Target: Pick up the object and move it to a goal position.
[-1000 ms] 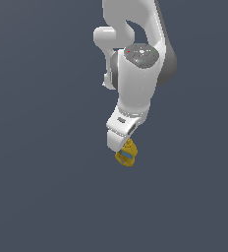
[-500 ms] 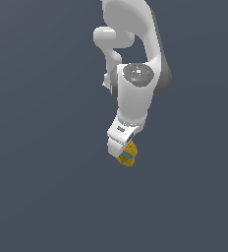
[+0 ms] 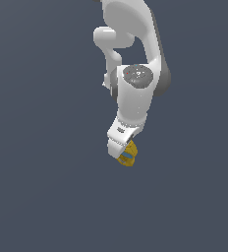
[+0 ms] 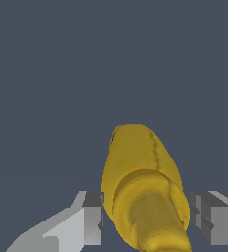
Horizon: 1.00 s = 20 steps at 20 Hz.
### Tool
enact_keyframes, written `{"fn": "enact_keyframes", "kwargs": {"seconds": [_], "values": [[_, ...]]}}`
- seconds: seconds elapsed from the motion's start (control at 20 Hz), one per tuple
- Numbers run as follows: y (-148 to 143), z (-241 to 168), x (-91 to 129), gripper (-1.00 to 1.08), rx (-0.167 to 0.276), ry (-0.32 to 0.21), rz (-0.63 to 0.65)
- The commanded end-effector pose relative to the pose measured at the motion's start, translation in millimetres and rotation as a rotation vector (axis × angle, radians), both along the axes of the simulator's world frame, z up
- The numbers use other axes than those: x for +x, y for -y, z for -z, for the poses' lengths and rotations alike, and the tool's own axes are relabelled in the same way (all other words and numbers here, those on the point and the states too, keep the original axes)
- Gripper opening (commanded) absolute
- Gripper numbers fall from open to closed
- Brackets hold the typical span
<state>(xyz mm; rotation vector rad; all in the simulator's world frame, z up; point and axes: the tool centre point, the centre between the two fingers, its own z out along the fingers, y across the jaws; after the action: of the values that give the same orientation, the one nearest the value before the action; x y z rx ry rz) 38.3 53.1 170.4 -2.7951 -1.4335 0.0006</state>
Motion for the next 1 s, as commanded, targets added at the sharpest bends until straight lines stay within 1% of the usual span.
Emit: {"fn": "enact_keyframes", "kwargs": {"seconds": [0.0,0.25,0.45,0.7,0.95], "values": [[0,0,0,-1.0,0.0,0.0,0.0],[0,-2,0,-1.0,0.0,0.0,0.0],[3,-13,0,-1.0,0.0,0.0,0.0],[10,-41,1,-1.0,0.0,0.0,0.0],[21,-83,2,-1.0,0.0,0.0,-0.001]]}}
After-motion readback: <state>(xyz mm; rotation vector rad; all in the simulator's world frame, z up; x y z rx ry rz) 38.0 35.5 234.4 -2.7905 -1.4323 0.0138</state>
